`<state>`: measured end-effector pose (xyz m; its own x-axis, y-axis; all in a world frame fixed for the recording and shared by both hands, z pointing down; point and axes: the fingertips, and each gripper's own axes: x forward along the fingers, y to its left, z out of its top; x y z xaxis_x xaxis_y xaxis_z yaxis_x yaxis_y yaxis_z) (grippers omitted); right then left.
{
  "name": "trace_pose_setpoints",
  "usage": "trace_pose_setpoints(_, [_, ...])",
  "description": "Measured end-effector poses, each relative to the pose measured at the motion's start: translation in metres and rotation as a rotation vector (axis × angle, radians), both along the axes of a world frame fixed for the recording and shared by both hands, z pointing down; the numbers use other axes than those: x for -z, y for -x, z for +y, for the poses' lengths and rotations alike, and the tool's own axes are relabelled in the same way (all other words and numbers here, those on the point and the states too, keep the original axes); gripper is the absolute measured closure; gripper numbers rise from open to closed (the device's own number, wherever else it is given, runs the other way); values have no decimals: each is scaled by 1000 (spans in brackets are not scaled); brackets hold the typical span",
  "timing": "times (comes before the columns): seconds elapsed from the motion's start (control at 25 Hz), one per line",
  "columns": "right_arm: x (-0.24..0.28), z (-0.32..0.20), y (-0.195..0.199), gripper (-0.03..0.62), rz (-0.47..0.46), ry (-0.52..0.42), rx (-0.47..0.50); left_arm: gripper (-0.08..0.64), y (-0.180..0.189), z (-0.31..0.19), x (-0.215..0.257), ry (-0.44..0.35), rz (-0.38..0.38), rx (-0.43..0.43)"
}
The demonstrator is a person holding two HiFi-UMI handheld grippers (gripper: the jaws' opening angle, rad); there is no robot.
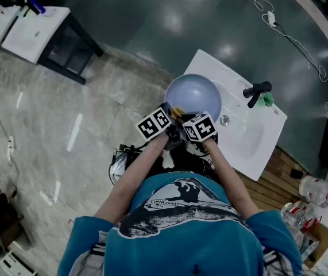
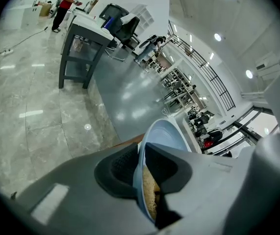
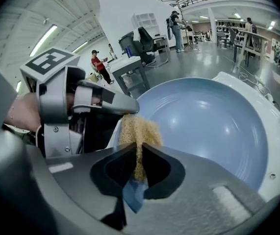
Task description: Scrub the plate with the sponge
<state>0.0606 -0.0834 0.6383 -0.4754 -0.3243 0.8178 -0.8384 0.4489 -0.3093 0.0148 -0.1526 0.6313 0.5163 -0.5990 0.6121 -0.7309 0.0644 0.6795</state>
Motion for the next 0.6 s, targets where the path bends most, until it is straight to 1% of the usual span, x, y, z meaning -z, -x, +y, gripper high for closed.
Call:
trace_pose_setpoints(0.12, [1,0,4,560,3,-2,1,500,5,0,0,7,15,-26])
trace_pose_setpoints(0.24, [2,-1,3,560,-3,-7,-13,500,4,-1,0,14,44,-94])
trace_pose_setpoints(0.32, [3,-3,0,558,-12,-12,-40,496,4,0,2,6,68,-136])
trace_pose_setpoints(0.4, [5,-3,-4,558,-9,-25,-75,475,4,1,7,-22,82,-192])
trace_pose_setpoints(0.44, [6,-3,-6,558,-2,-34,-91,453,5,2,11,-43,79,-225])
trace_pose_setpoints(0.48, [7,-3,-8,558,6,-43,-107,441,7,3,16,-67,70,-256])
trace_pose_setpoints(0.6, [17,-3,-16,558,14,-77,-166,439,15,6,32,-140,35,-331])
